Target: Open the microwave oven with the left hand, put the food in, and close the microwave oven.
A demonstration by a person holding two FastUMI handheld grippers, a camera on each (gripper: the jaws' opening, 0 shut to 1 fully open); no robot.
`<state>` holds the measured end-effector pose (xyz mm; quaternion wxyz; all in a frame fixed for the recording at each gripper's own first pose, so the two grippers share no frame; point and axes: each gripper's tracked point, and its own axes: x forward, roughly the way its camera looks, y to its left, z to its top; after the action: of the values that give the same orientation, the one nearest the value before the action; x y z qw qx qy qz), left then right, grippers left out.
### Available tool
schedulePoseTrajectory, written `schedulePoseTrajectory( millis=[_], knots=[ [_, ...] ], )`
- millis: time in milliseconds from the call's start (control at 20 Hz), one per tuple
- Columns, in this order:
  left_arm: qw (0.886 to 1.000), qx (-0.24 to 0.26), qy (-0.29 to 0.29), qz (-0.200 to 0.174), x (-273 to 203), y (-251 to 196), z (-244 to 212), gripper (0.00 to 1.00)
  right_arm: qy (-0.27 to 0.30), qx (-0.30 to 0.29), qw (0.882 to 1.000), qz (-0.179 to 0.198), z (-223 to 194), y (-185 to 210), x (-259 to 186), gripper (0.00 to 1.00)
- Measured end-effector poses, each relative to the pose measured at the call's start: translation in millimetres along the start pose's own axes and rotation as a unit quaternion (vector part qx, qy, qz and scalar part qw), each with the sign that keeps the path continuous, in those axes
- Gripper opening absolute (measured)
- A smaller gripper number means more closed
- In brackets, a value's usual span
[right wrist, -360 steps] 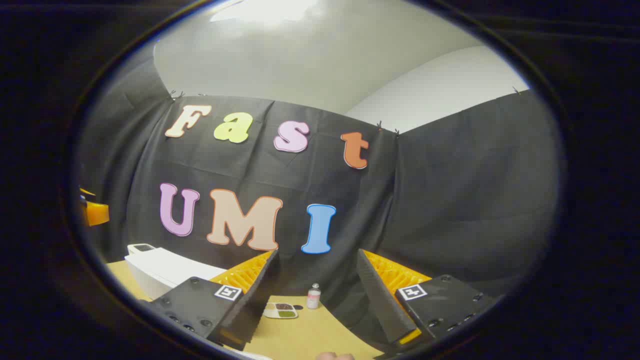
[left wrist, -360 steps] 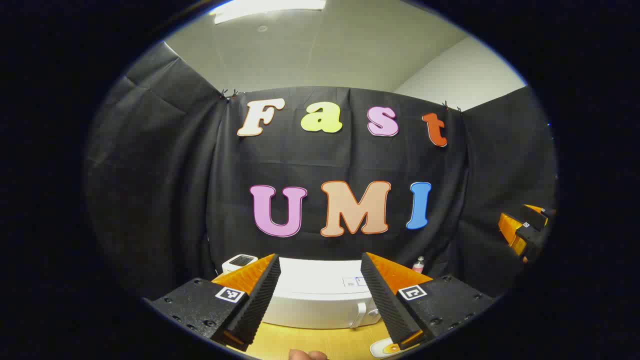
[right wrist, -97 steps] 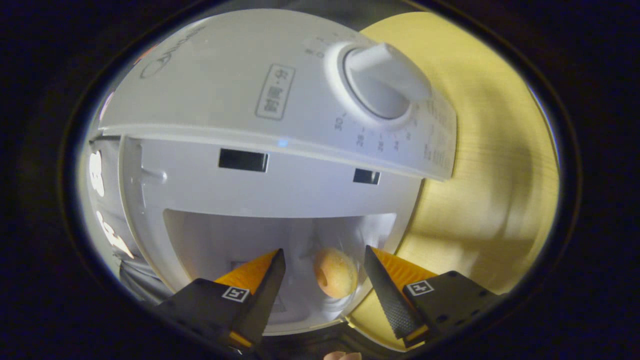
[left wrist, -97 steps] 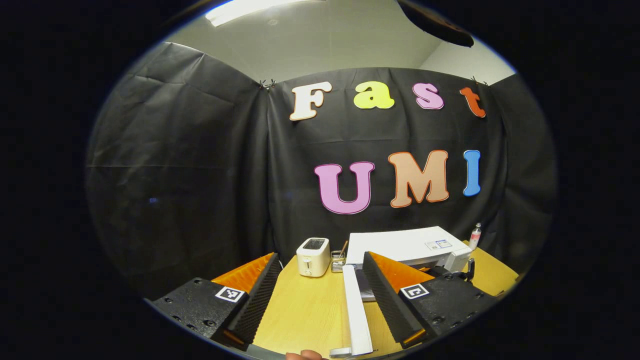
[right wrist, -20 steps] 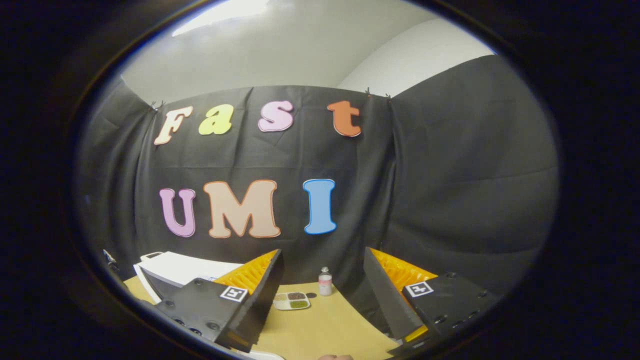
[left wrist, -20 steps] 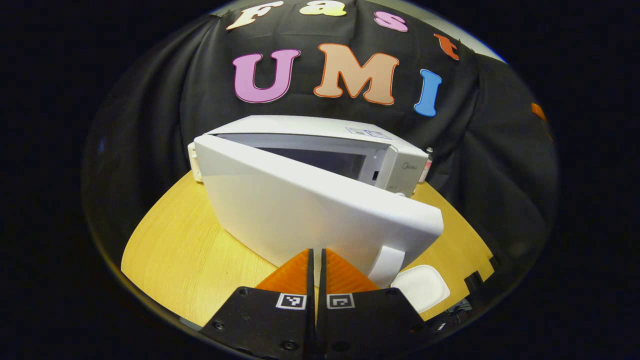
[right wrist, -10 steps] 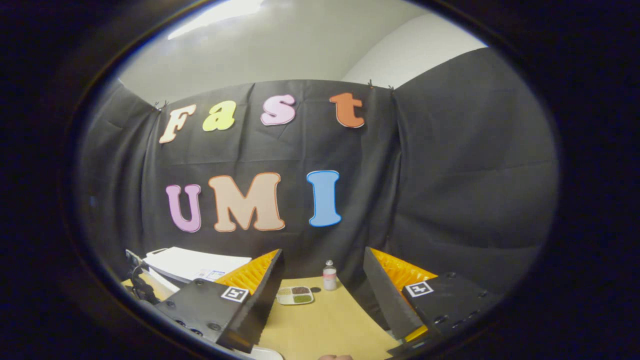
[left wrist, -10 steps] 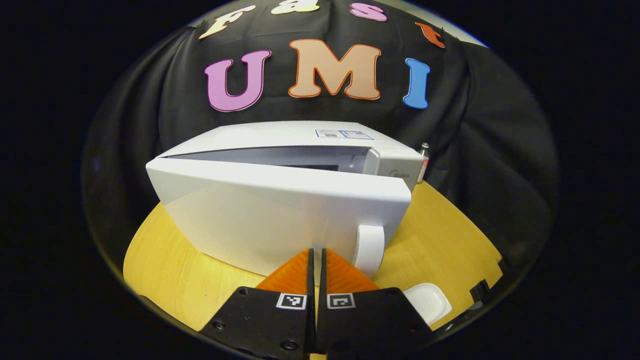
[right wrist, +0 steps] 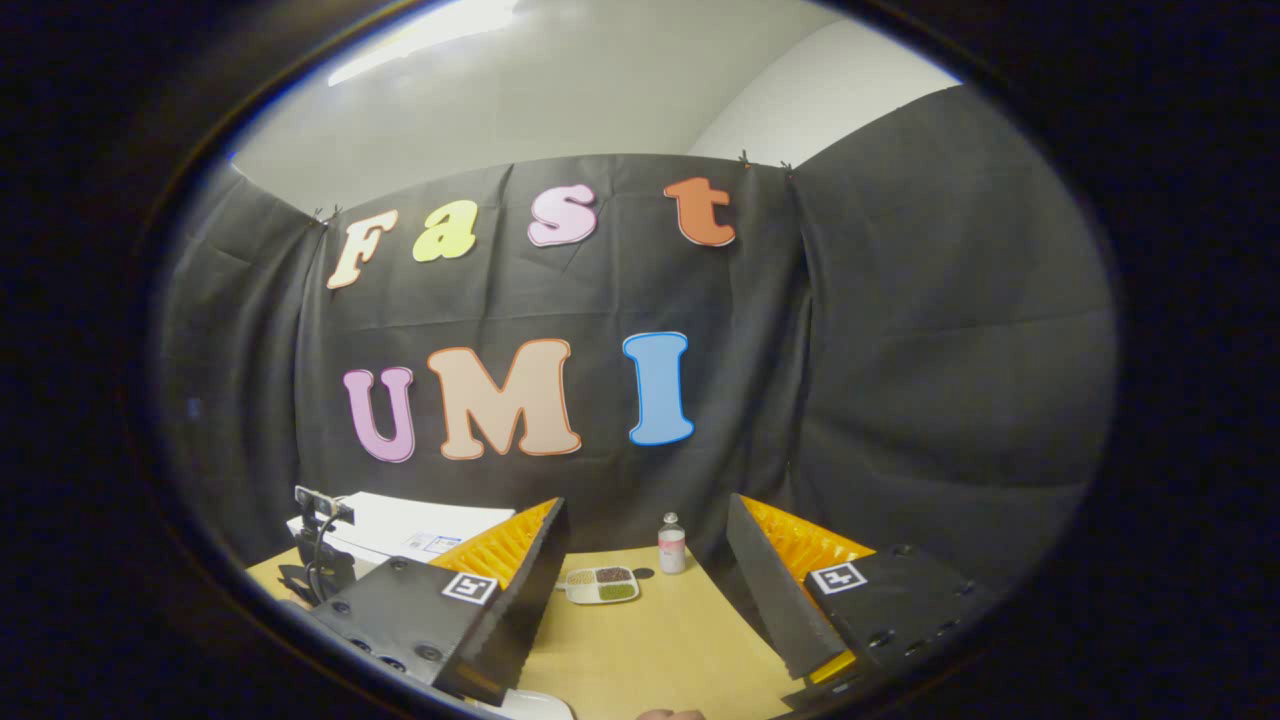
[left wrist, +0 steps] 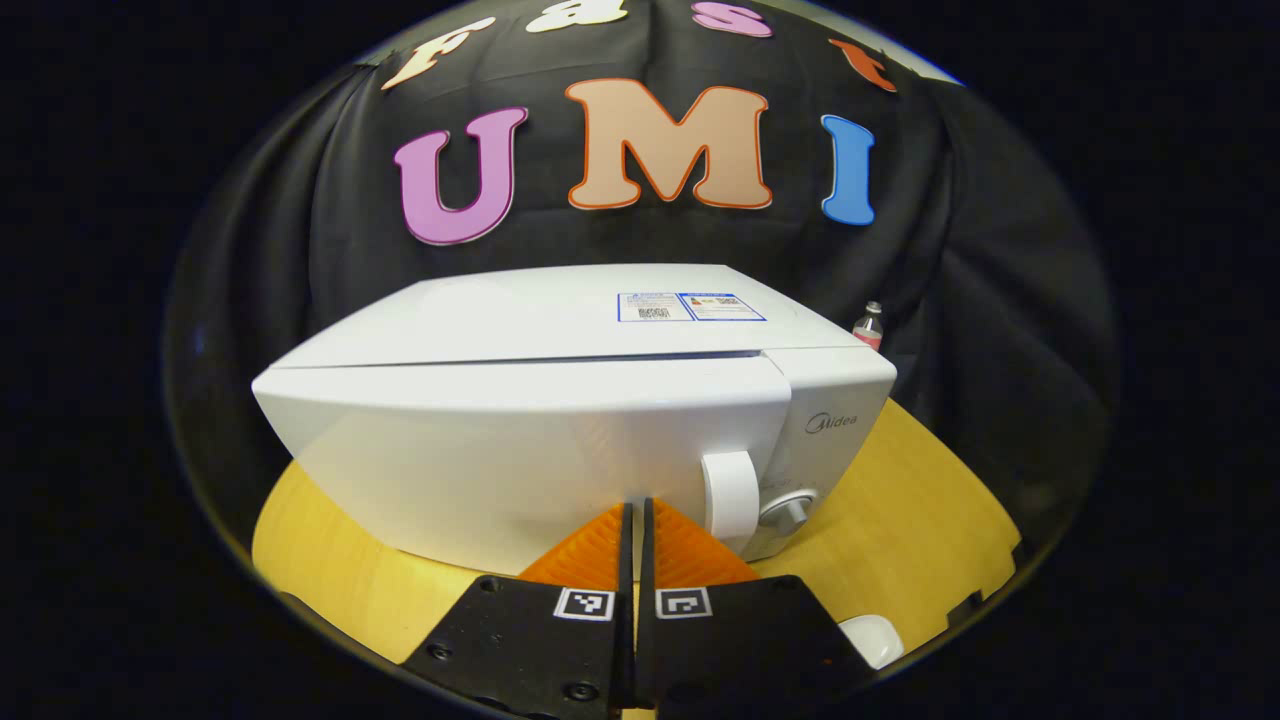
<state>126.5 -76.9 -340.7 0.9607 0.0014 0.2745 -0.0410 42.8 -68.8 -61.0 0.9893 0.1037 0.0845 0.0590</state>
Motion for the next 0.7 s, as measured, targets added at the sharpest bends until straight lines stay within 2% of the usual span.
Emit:
schedulePoseTrajectory(
  millis=[50,100,150,300,450,700],
  knots=[
    [1.000,0.003,0.002,0.004,2,1,1,0.01,-0.003,-0.001,1.000,-0.002,3,-1,0,0.87],
    [1.000,-0.007,0.011,0.007,3,-1,-5,0.01,-0.004,-0.001,1.000,-0.003,3,-2,0,0.97],
    [1.000,-0.010,0.002,0.007,2,-1,-1,0.01,-0.007,-0.002,1.000,-0.007,5,-4,0,0.87],
    [1.000,-0.003,0.006,0.002,1,-3,-2,0.01,-0.005,0.006,1.000,-0.009,5,-2,0,0.87],
    [1.000,0.011,-0.018,0.002,-10,-1,10,0.01,0.003,0.001,1.000,-0.002,-2,6,-1,0.87],
    [0.998,0.026,-0.060,-0.013,-54,-7,28,0.01,0.011,-0.001,1.000,0.014,-7,31,-1,0.87]
  ],
)
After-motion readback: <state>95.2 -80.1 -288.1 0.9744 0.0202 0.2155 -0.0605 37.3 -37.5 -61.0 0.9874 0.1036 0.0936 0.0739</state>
